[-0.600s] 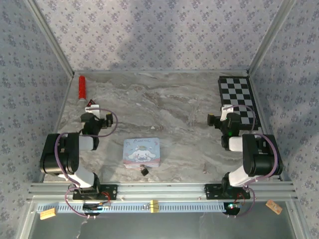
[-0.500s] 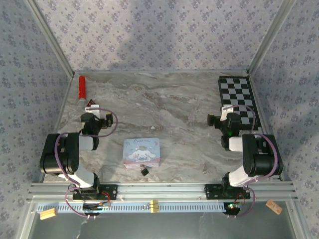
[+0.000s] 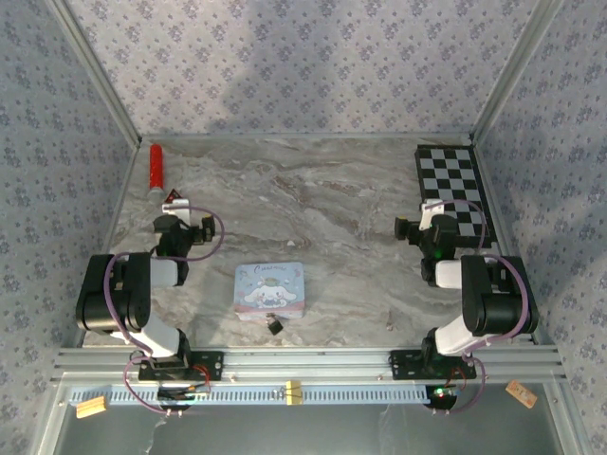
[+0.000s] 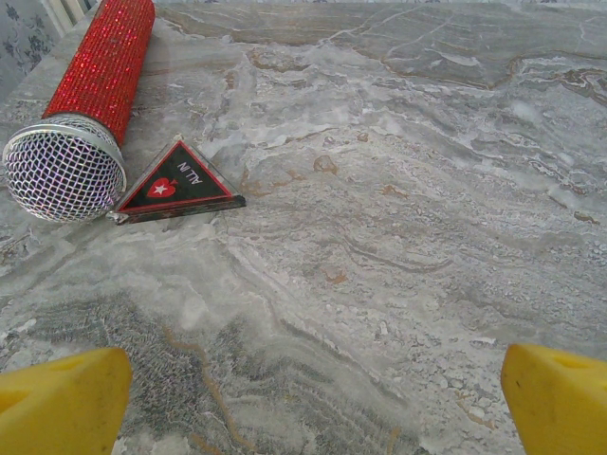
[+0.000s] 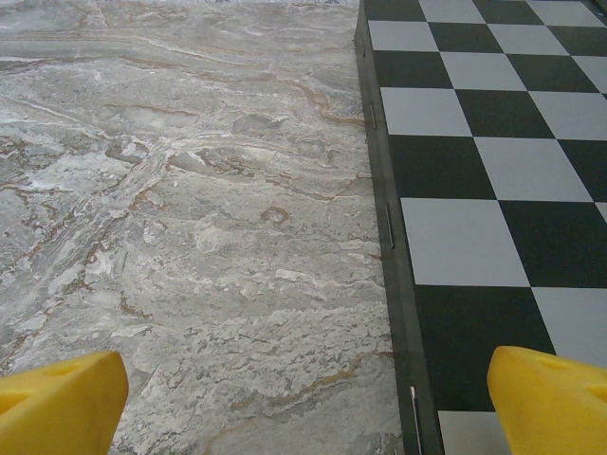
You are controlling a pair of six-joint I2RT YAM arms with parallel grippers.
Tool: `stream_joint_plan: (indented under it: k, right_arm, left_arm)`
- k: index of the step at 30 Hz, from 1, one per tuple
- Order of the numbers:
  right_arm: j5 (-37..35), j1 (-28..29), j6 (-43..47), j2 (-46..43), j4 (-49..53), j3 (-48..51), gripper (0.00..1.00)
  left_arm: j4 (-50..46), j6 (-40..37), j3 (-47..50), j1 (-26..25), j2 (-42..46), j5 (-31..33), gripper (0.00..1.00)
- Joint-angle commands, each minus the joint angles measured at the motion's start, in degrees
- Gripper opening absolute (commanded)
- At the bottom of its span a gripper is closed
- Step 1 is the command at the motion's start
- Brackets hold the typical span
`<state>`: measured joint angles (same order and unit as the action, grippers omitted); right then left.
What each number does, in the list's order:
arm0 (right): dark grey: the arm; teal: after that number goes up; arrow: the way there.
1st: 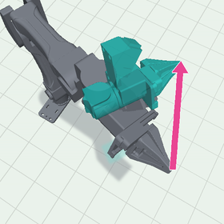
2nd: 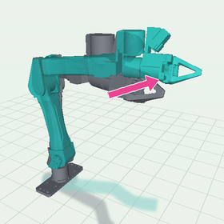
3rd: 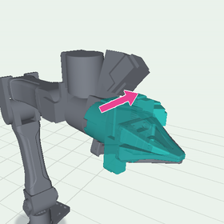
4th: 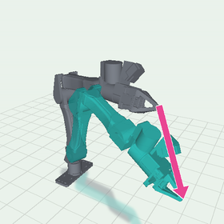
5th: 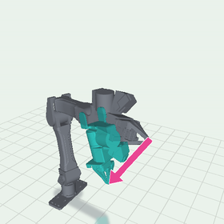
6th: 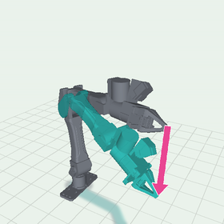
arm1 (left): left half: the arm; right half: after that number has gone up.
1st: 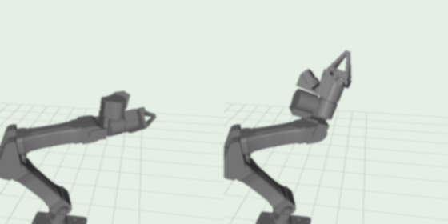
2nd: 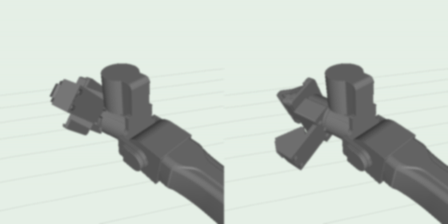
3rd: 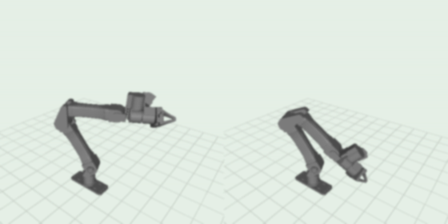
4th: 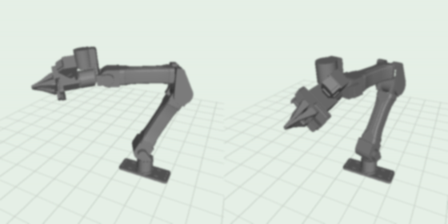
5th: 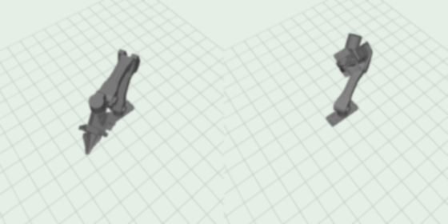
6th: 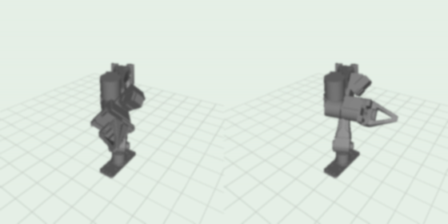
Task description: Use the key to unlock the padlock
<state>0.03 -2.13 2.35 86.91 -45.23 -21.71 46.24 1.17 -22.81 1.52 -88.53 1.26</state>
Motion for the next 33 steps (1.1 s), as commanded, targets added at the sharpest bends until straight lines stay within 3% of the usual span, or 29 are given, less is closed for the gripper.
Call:
stream_joint_plan:
  k: [1, 10, 14, 18, 22, 27, 30, 33]
  right_arm:
    - [0.51, -0.33, -0.50, 0.23, -0.29, -0.97, 0.99]
    - [0.10, -0.09, -0.35, 0.20, -0.29, -0.96, 0.99]
    - [-3.11, 1.13, 0.11, -1.03, 0.61, -1.06, 0.99]
    - [-6.40, 4.35, 2.57, -7.45, 5.55, -0.83, 0.99]
    - [-5.22, 6.26, 0.81, -16.09, 15.14, -1.35, 0.99]
    - [3.88, 6.52, -5.86, -27.67, 32.69, -7.81, 0.99]
    - [6.49, 7.54, -11.24, -33.80, 41.50, -11.80, 0.99]
    - [2.34, 7.85, -21.39, -39.38, 52.08, -16.10, 0.99]
  left_arm:
    - [0.08, 0.66, -1.02, 0.26, 0.59, -1.08, 1.00]
    - [-0.19, -0.49, -0.92, -1.71, 1.21, 3.28, 1.00]
    - [2.03, -2.02, 2.53, -4.30, 6.54, 7.72, 1.00]
    - [-11.65, -5.38, 1.43, -9.37, 17.07, 12.74, 1.00]
    - [-21.53, -1.70, 1.87, -11.18, 28.82, 14.18, 1.00]
    - [-36.11, 10.02, 0.09, -11.27, 44.45, 15.22, 1.00]
    - [-48.64, 24.63, -3.48, -11.19, 51.68, 22.57, 1.00]
    - [-68.44, 41.65, -9.09, -10.86, 57.02, 31.24, 1.00]
